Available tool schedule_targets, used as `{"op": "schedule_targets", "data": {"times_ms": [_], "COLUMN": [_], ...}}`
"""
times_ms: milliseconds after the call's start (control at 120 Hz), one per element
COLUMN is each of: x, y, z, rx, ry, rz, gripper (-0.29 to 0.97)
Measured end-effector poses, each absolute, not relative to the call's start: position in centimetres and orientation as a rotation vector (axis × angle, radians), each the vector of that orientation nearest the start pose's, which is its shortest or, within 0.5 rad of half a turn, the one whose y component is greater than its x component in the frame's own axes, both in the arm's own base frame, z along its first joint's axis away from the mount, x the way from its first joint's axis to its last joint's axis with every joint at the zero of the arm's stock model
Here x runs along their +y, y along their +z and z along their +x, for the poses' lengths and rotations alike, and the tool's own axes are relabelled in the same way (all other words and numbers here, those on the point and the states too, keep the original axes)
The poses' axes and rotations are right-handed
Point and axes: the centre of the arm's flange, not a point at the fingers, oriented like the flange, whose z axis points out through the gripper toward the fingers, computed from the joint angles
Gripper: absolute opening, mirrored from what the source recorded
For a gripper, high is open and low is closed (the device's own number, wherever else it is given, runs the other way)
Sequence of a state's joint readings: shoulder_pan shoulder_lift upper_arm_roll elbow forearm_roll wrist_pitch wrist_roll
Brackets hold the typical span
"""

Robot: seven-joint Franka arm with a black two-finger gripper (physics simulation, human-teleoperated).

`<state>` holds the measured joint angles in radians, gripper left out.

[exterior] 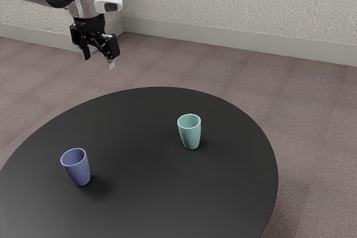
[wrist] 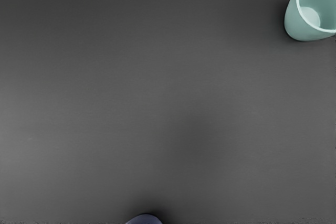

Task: Place the left cup onto the right cup

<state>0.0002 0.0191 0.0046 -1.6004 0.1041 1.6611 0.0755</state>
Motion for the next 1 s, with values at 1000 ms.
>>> {"op": "schedule_targets", "data": {"times_ms": [1000], "x": [-5.7], "y": [53.6], "z": [52.1], "rx": [-0.117], "ry": [0.009], "rz": [-2.987], "gripper": [0.68]}}
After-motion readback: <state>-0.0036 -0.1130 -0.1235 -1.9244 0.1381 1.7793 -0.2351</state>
